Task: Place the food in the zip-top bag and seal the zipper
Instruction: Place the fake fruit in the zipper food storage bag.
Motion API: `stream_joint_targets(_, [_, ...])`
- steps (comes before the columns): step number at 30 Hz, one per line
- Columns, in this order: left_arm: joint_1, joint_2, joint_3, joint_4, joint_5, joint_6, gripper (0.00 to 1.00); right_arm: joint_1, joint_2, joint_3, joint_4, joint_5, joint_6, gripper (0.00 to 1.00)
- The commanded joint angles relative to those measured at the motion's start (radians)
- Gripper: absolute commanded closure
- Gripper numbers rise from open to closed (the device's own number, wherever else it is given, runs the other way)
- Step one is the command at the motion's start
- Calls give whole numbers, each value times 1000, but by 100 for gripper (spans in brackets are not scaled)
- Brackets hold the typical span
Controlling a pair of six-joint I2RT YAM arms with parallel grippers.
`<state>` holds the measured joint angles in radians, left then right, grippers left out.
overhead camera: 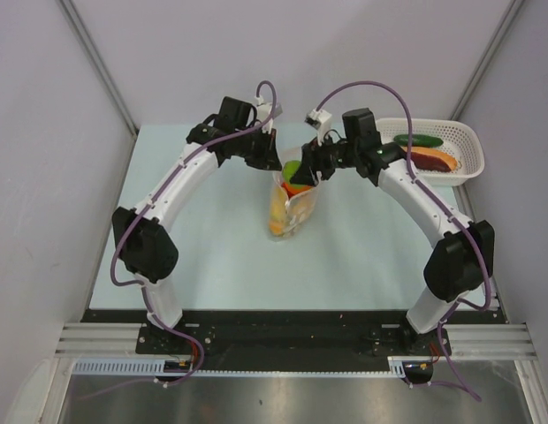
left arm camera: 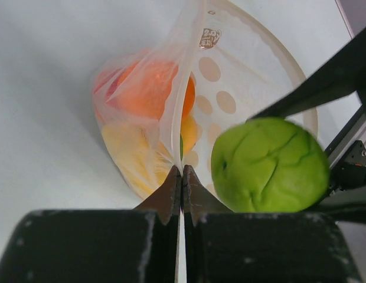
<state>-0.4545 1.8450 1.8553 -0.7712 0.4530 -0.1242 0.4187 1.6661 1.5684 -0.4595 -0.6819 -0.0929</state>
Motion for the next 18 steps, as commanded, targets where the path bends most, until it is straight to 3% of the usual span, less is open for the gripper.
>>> stream_joint_targets(1, [-3, -75, -13, 36, 23, -6, 100, 43, -2, 31, -116, -36, -120, 38])
stream_joint_targets(4, [-3, -82, -22, 39, 19, -2, 100, 43, 15, 88, -162, -8, -113, 12])
stream_joint_targets(8, [-4, -86, -27, 44, 23, 1, 100, 2, 30, 176, -176, -4, -52, 6])
stream_joint_targets(12, [-3, -87, -30, 47, 19, 9, 100, -115, 55, 261, -130, -3, 28, 3])
stream_joint_targets(18, [-1, -90, -33, 47, 10, 18, 100, -409, 161, 301, 21, 105, 298, 7])
